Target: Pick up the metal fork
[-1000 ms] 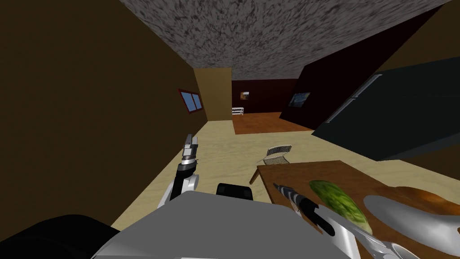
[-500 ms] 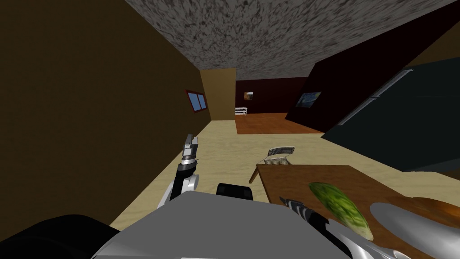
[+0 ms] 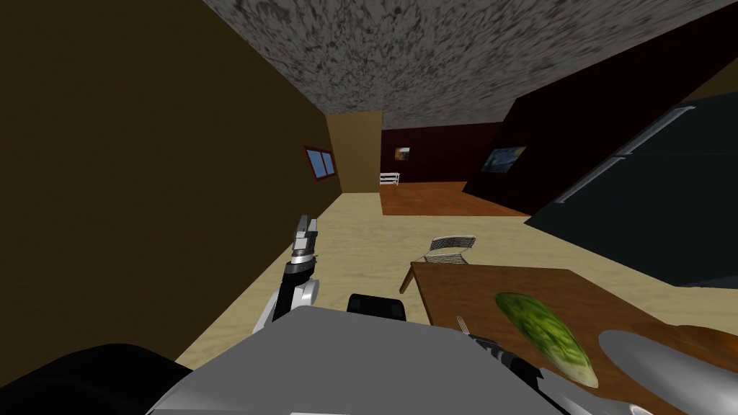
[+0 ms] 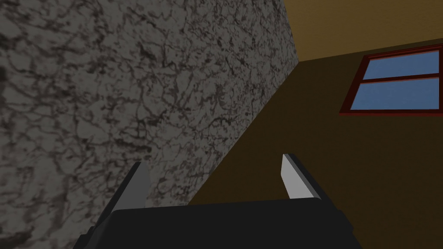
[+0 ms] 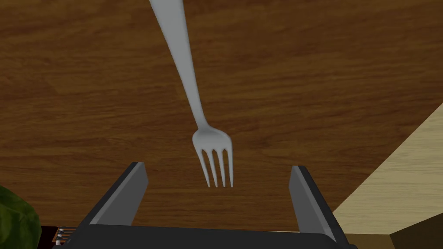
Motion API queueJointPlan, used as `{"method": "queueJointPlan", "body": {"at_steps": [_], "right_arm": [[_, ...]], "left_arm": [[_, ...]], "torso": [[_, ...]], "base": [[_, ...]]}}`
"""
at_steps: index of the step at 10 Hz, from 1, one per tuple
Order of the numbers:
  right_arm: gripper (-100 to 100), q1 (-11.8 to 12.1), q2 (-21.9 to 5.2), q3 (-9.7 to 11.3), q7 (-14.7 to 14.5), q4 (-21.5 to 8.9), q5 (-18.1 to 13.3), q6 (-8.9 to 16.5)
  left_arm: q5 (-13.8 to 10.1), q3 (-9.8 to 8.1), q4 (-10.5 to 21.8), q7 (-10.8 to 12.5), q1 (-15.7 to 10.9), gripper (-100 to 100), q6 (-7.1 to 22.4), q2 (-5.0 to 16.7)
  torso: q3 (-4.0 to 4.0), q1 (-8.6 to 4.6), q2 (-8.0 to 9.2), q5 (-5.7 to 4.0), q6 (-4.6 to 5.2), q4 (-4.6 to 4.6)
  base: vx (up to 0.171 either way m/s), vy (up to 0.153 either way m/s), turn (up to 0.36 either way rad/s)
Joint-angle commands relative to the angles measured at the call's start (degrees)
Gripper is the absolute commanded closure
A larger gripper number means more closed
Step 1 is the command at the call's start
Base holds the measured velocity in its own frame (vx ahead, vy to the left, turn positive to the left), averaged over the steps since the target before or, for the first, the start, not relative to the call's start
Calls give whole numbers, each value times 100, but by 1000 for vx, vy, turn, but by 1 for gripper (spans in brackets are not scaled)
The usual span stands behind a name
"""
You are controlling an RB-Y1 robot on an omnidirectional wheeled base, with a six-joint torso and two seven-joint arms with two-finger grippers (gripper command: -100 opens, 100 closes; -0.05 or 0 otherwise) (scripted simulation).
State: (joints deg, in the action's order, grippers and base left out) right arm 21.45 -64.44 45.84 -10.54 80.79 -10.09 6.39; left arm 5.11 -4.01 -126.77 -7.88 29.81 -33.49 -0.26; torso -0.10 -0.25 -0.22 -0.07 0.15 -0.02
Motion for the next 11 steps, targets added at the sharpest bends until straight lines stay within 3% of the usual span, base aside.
{"method": "queueJointPlan", "body": {"at_steps": [1,2,5,6,7,11], "right_arm": [[0,0,0,0,0,0,0,0],[-100,-45,201,-36,-42,-204,-43,-18],[-100,-102,452,-81,-96,-461,-96,-42],[-100,-95,394,-64,-80,-396,-80,-25],[100,-96,403,-67,-85,-408,-83,-30],[100,-96,402,-67,-84,-407,-83,-30]], "left_arm": [[0,0,0,0,0,0,0,0],[0,0,0,0,0,0,0,0],[0,0,0,0,0,0,0,0],[0,0,0,0,0,0,0,0],[0,0,0,0,0,0,0,0],[0,0,0,0,0,0,0,0]], "torso": [[0,0,0,0,0,0],[-3,4,-5,1,0,-1],[-4,0,-7,0,0,-2],[-4,1,-7,0,0,-2],[-5,3,-8,1,0,-2],[-6,6,-9,2,0,-2]], "base": [[0,0,0],[-5,-10,79],[-7,-15,48],[-2,-6,8],[0,0,0],[0,0,0]]}}
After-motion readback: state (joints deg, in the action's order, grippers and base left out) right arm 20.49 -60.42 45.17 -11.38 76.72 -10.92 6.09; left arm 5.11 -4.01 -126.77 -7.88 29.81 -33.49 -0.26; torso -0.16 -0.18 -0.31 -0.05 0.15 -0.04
